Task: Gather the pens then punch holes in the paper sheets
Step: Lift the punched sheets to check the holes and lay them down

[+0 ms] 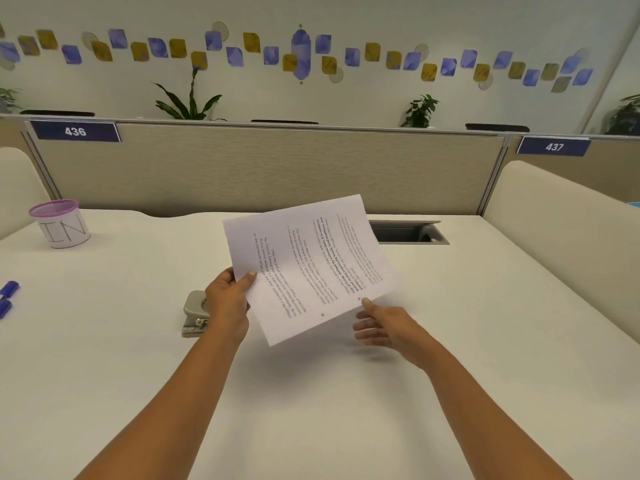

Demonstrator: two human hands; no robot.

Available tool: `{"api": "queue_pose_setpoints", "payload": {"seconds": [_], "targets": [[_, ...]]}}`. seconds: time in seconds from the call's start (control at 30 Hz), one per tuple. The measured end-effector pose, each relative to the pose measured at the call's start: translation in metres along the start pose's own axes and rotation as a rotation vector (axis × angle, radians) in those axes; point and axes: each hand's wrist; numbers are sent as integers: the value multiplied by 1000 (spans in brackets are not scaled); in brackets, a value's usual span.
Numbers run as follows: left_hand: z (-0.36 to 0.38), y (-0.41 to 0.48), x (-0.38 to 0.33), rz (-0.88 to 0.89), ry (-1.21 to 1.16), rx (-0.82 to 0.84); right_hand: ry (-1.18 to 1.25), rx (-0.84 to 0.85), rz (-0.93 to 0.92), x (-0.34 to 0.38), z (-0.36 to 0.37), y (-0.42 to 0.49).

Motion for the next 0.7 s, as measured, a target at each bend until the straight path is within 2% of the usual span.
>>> {"api": "queue_pose_setpoints", "payload": {"seconds": [0.07, 0.17, 0.4, 0.6, 0.7], "targets": [[3, -2, 2, -20, -39, 25, 117, -3, 0, 6, 13, 4], [4, -4, 3, -44, -32, 77, 289, -120, -118, 12, 23, 10], [-10, 2, -13, -80, 111, 187, 155, -289, -366, 32, 17, 7], [-9, 1, -22, -65, 263, 287, 211, -364, -554, 43, 13, 4], [-5, 0, -23, -38, 327, 269, 231, -387, -616, 46, 12, 5]]}}
Point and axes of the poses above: each hand's wrist, its own y-axis towards the middle knuckle, its own z-axis out of the palm, x = y × z, and after that the axes turned 14 degrees about -z, right-handed
